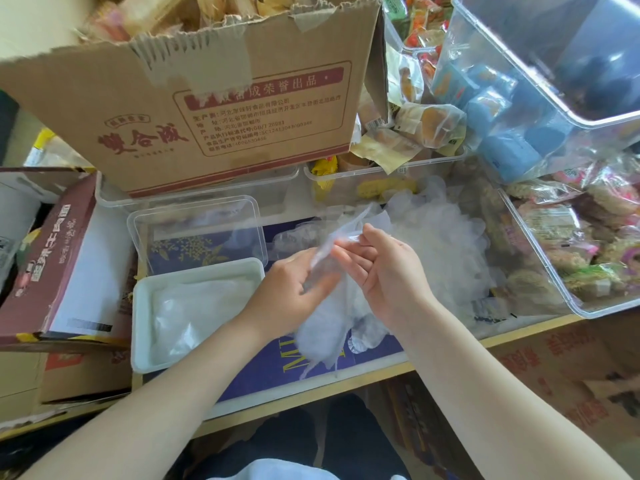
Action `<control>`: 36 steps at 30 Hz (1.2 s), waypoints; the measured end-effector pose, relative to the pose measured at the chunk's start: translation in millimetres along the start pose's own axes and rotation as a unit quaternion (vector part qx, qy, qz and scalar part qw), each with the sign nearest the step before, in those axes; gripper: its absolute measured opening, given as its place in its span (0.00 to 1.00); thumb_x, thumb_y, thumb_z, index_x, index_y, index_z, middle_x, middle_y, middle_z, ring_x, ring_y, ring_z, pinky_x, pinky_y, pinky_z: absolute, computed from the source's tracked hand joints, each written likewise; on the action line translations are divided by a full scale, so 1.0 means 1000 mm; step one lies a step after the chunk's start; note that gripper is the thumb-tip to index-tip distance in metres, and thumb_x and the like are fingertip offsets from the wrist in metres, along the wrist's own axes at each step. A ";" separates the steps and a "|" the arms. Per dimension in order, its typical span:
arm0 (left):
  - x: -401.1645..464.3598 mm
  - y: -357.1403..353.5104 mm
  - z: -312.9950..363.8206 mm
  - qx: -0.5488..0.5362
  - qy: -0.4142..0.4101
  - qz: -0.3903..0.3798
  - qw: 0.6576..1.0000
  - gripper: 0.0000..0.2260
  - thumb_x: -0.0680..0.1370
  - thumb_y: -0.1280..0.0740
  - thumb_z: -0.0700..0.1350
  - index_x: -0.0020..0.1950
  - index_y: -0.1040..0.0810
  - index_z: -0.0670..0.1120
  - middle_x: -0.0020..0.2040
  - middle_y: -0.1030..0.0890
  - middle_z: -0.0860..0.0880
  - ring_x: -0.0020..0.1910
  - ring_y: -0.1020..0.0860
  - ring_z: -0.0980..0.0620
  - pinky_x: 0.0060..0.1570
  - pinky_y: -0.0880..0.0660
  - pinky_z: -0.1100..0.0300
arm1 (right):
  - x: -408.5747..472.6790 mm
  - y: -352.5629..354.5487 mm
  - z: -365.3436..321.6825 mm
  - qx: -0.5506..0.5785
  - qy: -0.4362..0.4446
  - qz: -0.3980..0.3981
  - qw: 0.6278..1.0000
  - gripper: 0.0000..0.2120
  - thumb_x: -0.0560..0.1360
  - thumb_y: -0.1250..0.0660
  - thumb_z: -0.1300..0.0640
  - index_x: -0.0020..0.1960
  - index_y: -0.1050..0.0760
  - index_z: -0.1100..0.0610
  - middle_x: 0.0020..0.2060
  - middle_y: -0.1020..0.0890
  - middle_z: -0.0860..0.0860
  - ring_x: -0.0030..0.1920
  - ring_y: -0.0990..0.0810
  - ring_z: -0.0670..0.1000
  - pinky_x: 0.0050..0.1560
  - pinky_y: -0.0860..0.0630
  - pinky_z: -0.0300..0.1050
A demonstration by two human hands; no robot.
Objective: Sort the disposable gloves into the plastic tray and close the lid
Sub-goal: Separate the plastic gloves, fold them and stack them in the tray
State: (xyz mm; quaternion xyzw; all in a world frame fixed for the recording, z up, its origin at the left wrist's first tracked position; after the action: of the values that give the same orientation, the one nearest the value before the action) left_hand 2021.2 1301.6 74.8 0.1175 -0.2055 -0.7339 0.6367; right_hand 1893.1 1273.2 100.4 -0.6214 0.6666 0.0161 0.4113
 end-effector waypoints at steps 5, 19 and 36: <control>0.004 0.001 -0.008 -0.112 0.091 -0.031 0.989 0.17 0.76 0.43 0.60 0.52 0.20 0.51 0.42 0.20 0.38 0.40 0.27 0.52 0.43 0.31 0.54 | 0.011 0.027 -0.003 -0.176 0.074 0.043 0.981 0.14 0.75 0.35 0.48 0.53 0.30 0.57 0.43 0.22 0.52 0.41 0.23 0.47 0.41 0.25 0.37; 0.009 0.002 -0.038 -0.094 0.276 0.027 0.956 0.09 0.80 0.40 0.45 0.42 0.22 0.50 0.37 0.20 0.57 0.40 0.23 0.58 0.44 0.30 0.63 | 0.061 0.079 0.007 -0.421 0.084 -0.084 0.899 0.06 0.76 0.35 0.63 0.45 0.27 0.66 0.30 0.21 0.48 0.32 0.24 0.44 0.38 0.30 0.36; 0.028 -0.010 -0.040 0.180 0.287 0.185 0.922 0.06 0.77 0.35 0.45 0.50 0.22 0.44 0.47 0.18 0.47 0.47 0.23 0.48 0.44 0.29 0.56 | 0.134 0.200 -0.012 -0.836 0.093 0.079 0.535 0.33 0.76 0.39 0.43 0.74 0.45 0.57 0.75 0.43 0.54 0.72 0.42 0.58 0.69 0.40 0.54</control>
State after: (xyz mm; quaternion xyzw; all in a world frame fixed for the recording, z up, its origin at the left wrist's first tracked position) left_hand 2025.2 1269.3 37.0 0.3962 -0.1607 -0.4885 0.7607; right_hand 1733.1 1203.2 -65.5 -0.6254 0.4307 0.5401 -0.3629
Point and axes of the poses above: each hand's wrist, its own x-axis towards the middle knuckle, its own y-axis out of the back of the hand, z = x × y, the point moved 4 cm from there along x, towards the middle knuckle
